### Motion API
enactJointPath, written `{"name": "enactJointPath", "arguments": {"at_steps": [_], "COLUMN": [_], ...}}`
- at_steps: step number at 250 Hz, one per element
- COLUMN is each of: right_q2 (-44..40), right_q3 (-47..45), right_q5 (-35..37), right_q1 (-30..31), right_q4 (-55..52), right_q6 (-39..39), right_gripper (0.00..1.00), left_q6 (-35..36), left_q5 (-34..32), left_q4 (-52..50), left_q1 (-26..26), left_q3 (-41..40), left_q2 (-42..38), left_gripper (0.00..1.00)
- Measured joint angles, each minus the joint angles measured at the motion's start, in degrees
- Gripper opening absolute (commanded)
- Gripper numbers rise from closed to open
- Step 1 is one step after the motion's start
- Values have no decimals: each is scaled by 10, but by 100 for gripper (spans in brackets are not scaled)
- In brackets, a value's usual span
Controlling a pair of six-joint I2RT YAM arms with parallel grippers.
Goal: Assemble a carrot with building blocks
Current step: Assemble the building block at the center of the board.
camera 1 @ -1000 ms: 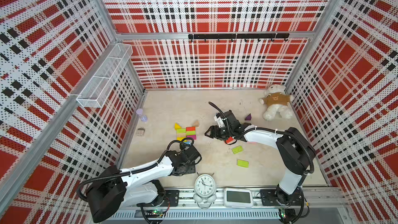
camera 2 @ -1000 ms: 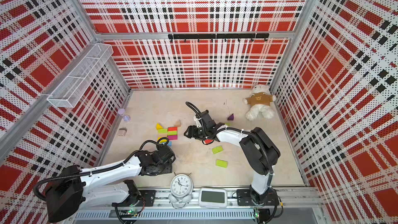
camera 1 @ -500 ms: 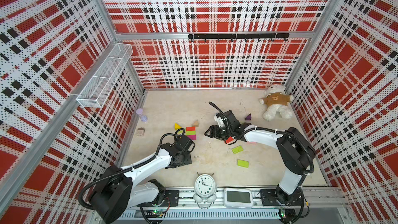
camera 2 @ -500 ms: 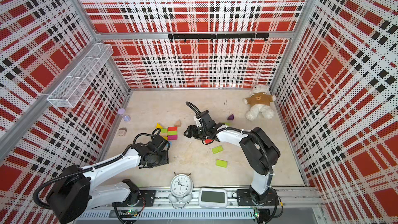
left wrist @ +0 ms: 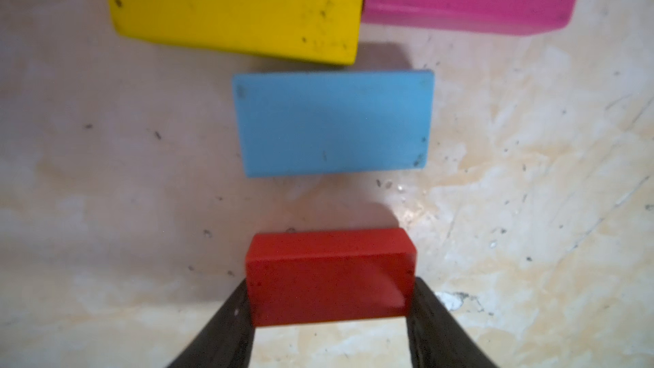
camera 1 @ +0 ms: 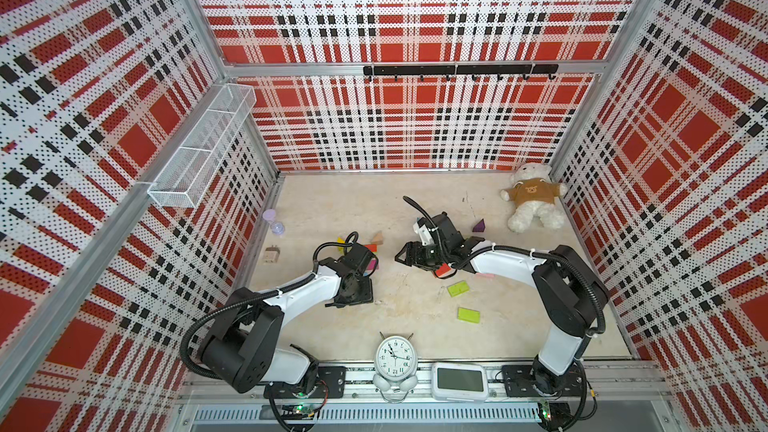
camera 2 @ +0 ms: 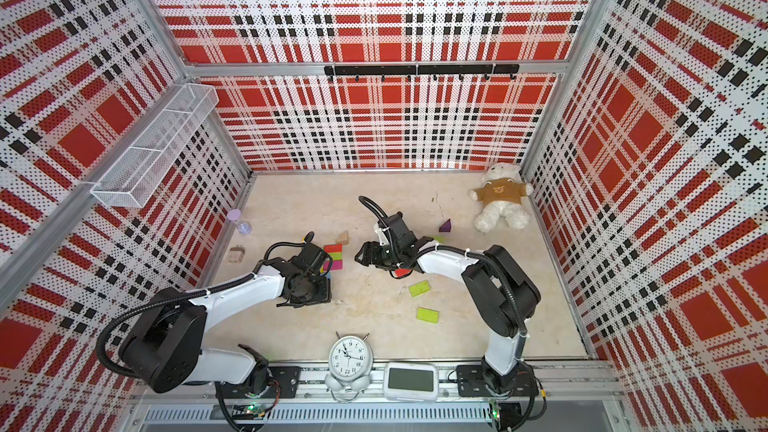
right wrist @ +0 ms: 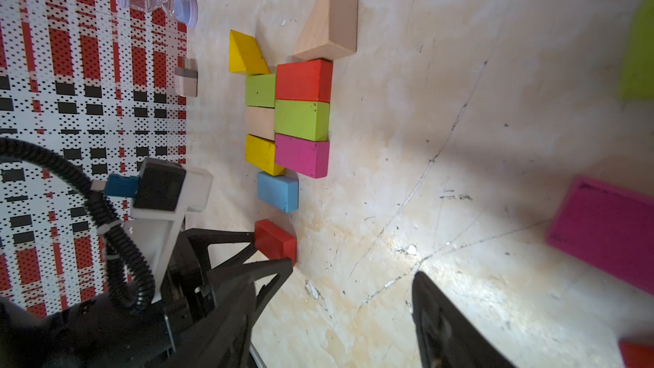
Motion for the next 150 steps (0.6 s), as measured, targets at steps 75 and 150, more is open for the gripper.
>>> {"name": "enactJointPath", "arguments": {"at_steps": [75,150], "right_q2": [16,23], "right_q3": [0,0], "right_q5": [0,-2], "right_q1": [-2,-2], "right_q4": [0,0], "right_q6": [4,11], "right_gripper": [70,70], "left_q6": [37,44], "left_q5": [8,13], "left_q4": [-3,-3], "left_q1": [18,29], "left_q3": [19,26], "left_q2": [21,30], "left_gripper": [60,60]}}
